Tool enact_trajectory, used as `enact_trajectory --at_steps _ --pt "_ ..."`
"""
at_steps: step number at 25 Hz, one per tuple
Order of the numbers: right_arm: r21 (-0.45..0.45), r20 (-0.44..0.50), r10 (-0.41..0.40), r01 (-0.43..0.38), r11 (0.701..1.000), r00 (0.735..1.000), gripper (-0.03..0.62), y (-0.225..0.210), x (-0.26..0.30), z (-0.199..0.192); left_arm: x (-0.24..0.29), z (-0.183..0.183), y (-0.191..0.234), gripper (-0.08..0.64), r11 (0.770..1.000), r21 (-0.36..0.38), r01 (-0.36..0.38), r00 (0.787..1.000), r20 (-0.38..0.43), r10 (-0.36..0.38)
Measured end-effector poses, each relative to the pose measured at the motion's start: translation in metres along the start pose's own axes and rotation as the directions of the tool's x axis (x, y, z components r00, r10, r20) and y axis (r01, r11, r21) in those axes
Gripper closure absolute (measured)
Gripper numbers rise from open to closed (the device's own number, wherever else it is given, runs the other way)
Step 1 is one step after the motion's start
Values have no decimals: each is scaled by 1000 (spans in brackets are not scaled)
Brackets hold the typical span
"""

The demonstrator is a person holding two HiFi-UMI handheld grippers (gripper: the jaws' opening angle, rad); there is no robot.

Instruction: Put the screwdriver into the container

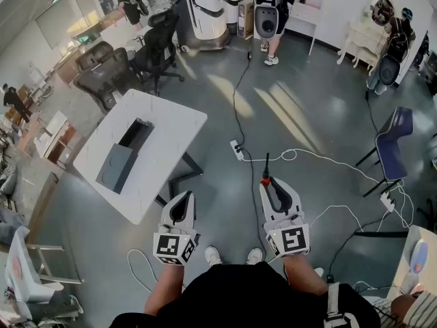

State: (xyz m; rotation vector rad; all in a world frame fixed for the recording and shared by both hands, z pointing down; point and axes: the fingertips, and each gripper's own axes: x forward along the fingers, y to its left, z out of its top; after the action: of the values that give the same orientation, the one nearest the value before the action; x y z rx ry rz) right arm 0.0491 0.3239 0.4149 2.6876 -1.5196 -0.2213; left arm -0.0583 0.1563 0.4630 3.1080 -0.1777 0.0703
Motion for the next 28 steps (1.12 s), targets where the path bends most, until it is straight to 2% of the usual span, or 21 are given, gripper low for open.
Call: enact_trajectory --at_steps 6,13,20,28 --pt "-1 9 10 -10 1000 1000 497 18 8 7 -9 3 16 552 1000 1 -7 1000 4 7" --pt "2 26 7 -8 1000 1000 495 38 24 15 -14 4 35 552 1000 -1 20 1000 9 -20" --pt "56 50 -4 1 998 999 495 61 50 25 -21 3 67 552 999 -8 43 999 17 -43" --pt "61 9 -25 25 998 1000 495 88 81 11 -34 -7 112 552 999 2 38 999 -3 -38"
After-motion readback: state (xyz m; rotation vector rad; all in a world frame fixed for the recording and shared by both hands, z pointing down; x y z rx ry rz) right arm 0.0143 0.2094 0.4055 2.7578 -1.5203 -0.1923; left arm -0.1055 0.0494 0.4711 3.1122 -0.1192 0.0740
